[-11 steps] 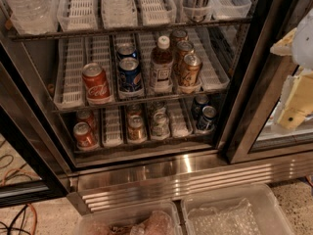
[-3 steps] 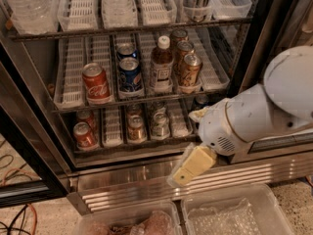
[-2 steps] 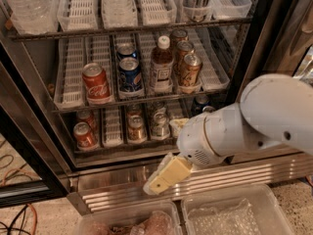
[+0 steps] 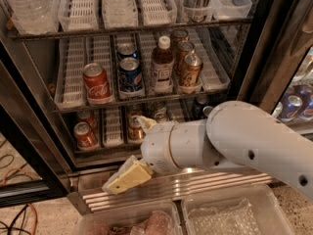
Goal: Pick coke can from middle shelf of fridge
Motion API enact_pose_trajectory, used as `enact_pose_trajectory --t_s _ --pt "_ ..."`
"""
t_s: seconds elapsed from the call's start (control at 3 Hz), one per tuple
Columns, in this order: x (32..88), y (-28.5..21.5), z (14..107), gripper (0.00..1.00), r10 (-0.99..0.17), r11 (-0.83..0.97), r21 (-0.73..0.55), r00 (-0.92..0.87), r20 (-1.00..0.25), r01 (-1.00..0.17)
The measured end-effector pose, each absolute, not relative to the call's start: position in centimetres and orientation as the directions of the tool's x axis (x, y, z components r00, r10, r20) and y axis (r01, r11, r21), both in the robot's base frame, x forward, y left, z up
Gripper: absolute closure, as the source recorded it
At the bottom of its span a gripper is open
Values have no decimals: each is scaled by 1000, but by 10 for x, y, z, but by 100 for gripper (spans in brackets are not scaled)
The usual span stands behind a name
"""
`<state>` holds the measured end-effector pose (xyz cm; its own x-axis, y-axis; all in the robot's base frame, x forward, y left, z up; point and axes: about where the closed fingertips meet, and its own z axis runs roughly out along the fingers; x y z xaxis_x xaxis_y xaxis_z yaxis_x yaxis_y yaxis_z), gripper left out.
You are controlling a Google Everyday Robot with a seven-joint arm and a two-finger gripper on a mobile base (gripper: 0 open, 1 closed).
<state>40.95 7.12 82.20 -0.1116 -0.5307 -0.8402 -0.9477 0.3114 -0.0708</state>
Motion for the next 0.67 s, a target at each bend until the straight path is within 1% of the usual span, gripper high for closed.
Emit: enact_pose_trajectory --t_s 0.33,0.67 --pt "403 61 819 0 -541 323 -67 -127 -832 -944" --pt "408 63 816 0 -484 388 -57 -151 -862 -920"
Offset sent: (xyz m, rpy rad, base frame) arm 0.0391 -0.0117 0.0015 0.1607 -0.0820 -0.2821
